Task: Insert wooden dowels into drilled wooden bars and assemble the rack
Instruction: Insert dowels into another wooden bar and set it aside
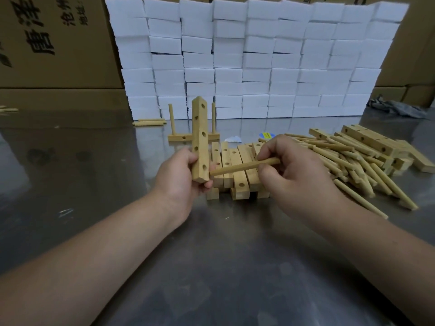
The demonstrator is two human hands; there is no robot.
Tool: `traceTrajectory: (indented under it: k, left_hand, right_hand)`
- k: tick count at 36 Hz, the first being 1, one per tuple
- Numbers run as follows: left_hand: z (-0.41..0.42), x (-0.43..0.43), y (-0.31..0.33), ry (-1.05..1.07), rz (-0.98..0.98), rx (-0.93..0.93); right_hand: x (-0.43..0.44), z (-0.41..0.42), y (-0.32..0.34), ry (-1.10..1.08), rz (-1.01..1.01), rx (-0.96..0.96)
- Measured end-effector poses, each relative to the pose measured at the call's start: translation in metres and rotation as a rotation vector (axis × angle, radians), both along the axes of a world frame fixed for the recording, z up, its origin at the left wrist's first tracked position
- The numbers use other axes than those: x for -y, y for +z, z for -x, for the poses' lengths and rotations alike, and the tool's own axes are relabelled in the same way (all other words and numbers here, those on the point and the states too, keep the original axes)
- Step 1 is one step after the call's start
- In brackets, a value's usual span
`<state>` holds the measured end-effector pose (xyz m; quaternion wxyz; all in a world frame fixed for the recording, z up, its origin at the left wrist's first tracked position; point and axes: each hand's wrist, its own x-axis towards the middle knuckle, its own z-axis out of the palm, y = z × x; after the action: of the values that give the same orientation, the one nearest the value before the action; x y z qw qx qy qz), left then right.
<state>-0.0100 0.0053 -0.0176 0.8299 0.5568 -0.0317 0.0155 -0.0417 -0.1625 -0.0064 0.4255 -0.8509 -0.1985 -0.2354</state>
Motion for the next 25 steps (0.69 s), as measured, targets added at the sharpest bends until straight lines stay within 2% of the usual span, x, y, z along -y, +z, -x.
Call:
traceTrajectory:
  k: [9,19,25]
  left_hand:
    - [-0.0033,0.0024,-0.0051,0.1,-0.151,0.059]
    - [-0.0041,0.0028,-0.007,0.134,-0.135,0.07]
    - [-0.001,0.0059,-0.0041,0.152,-0.133,0.058]
  right_hand:
    - [-0.0015,-0.0026,-0.0029,0.01,0.018,-0.017]
    - [-0.0026,-0.0026,-0.005,0.017,0.082,-0.055]
    - [-0.0039,0.0027,0.0007,0.017,0.179,0.051]
